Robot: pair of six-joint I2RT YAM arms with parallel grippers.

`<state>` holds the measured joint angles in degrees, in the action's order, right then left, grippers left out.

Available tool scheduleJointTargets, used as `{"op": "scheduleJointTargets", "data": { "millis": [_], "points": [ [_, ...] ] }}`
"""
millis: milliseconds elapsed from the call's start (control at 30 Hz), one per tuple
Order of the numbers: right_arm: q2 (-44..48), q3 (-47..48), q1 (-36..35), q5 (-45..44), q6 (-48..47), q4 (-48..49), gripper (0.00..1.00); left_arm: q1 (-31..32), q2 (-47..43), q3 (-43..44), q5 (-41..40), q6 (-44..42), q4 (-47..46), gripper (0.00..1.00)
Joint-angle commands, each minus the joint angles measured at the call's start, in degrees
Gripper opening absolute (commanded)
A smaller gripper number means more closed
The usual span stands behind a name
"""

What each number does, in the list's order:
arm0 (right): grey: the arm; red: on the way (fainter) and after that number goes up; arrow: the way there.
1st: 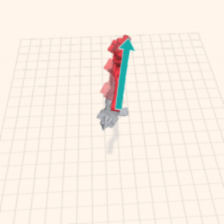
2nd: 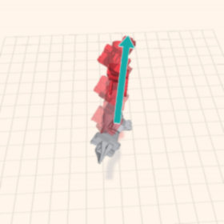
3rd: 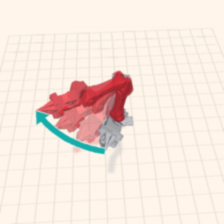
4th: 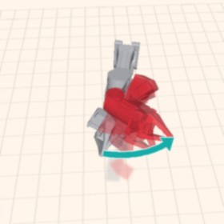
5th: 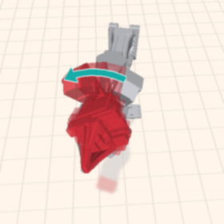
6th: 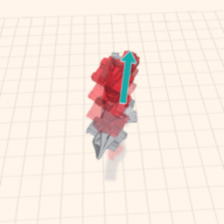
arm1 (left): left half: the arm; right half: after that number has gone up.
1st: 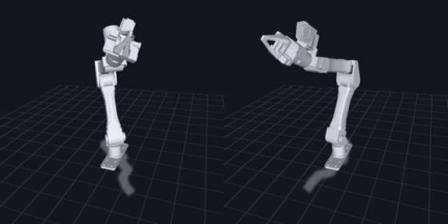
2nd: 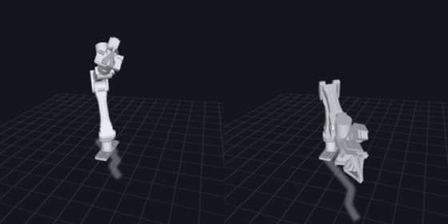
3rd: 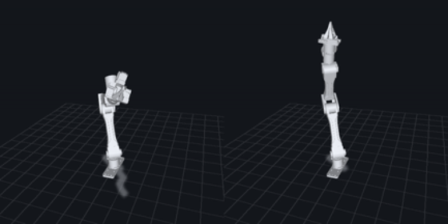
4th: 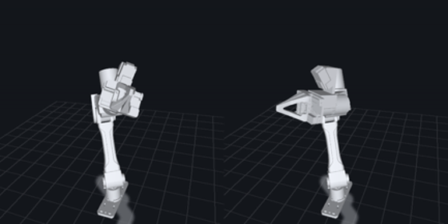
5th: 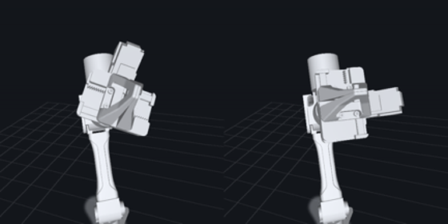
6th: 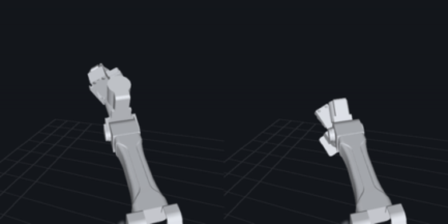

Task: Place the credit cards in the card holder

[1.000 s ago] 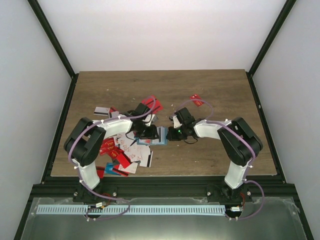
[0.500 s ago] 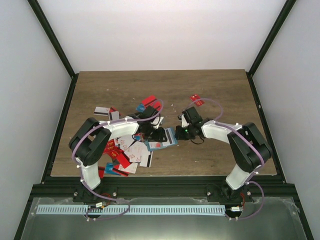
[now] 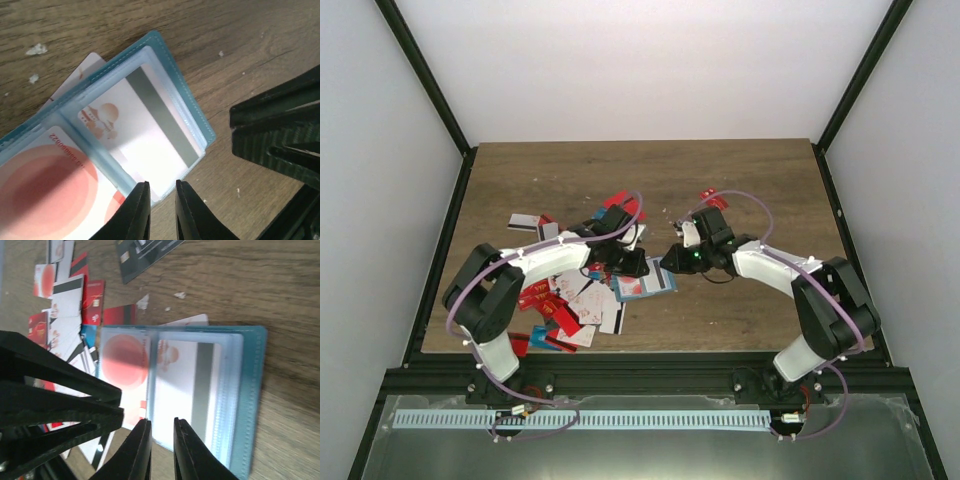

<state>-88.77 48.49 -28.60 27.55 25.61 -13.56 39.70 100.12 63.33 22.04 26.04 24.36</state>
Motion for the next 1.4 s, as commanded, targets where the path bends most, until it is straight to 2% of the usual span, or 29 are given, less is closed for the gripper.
{"op": "scheduleJointTargets", "data": {
  "millis": [0, 367, 933, 1367],
  "points": [
    [-2.0, -0.1, 0.6, 7.2, 1.2, 3.2, 0.16, 0.0, 0.5, -0.1, -3.0, -1.2, 1.4, 0.15],
    [-4.1, -0.6, 1.5, 7.2, 1.5, 4.1, 0.17, 0.0, 4.9, -0.2, -2.8, -2.2, -1.5, 0.08],
    [-6.8, -0.6, 1.7, 4.4, 1.2, 3.9, 0.31, 0.0, 9.2, -0.7, -2.6, -2.4, -3.5, 0.06],
    [-6.7, -1.4, 1.7, 2.9, 1.2, 3.7, 0.36, 0.1, 9.9, -1.2, -2.4, -2.3, -4.1, 0.06]
  ]
}}
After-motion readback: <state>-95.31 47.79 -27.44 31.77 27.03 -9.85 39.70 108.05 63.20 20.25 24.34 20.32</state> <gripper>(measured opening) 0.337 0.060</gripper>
